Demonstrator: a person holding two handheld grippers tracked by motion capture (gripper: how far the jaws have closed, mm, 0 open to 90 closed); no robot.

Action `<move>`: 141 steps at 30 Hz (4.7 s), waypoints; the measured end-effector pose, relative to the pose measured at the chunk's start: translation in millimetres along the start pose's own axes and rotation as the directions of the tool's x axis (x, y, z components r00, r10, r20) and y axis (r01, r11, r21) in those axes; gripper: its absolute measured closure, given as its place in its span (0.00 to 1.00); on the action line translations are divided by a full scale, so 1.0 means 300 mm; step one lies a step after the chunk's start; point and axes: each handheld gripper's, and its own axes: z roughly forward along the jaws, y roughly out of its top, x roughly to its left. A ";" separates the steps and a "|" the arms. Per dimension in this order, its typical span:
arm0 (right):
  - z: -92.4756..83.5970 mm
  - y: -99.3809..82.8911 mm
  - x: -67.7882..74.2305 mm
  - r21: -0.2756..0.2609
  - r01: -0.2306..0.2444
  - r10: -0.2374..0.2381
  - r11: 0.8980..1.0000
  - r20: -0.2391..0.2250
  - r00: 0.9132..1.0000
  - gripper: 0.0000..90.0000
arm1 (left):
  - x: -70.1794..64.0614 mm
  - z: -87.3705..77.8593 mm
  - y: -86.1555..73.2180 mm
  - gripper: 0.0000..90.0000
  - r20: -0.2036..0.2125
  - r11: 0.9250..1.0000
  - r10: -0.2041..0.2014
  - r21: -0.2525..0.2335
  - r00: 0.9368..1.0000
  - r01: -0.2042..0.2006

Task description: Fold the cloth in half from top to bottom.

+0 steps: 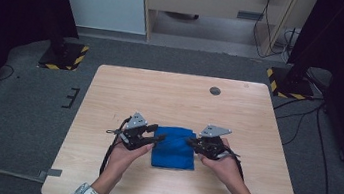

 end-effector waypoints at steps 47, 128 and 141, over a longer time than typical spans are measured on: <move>-0.049 -0.018 0.039 -0.013 -0.040 0.041 0.999 0.056 0.998 0.56 | -0.040 0.040 -0.153 0.51 -0.072 0.970 0.150 0.203 0.986 -0.133; -0.213 -0.017 -0.156 -0.090 -0.096 0.119 0.991 0.307 0.944 0.10 | 0.256 -0.178 -0.086 0.08 -0.302 0.997 0.002 0.076 0.953 0.021; -0.243 -0.076 -0.226 -0.071 -0.148 0.164 0.986 0.369 0.915 0.10 | 0.306 -0.205 -0.097 0.08 -0.328 0.996 -0.030 0.066 0.944 0.054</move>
